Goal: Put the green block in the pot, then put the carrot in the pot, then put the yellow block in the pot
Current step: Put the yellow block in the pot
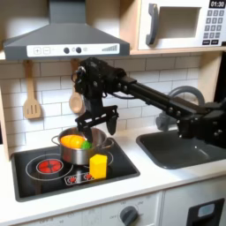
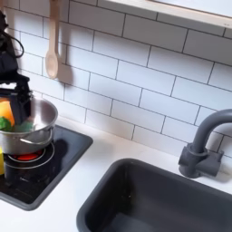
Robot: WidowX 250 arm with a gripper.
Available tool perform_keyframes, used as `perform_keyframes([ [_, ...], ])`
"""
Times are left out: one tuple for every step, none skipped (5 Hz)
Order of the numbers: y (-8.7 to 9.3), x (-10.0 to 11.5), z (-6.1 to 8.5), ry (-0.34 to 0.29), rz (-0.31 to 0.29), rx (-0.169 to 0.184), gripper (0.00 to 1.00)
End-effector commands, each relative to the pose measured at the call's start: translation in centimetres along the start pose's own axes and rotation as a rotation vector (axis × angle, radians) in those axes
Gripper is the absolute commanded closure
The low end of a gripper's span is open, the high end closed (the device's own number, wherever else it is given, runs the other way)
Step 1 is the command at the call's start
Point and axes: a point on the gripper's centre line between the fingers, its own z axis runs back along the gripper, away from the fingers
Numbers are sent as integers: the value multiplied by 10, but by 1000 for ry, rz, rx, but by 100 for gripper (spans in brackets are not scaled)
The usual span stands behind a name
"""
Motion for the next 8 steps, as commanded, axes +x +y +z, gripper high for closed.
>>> perform_keyframes([
  [-5,-21,3,1,14,9,0],
  [-3,-31,-4,8,46,31,0],
  [-1,-41,-8,-2,80,62,0],
  [-1,-49,-11,-55,110,121,0],
  [1,-56,-10,-40,116,106,0],
  [2,-59,-13,-42,132,118,0],
  [5,-60,-17,-30,134,116,0],
  [14,-63,-19,-22,162,114,0],
])
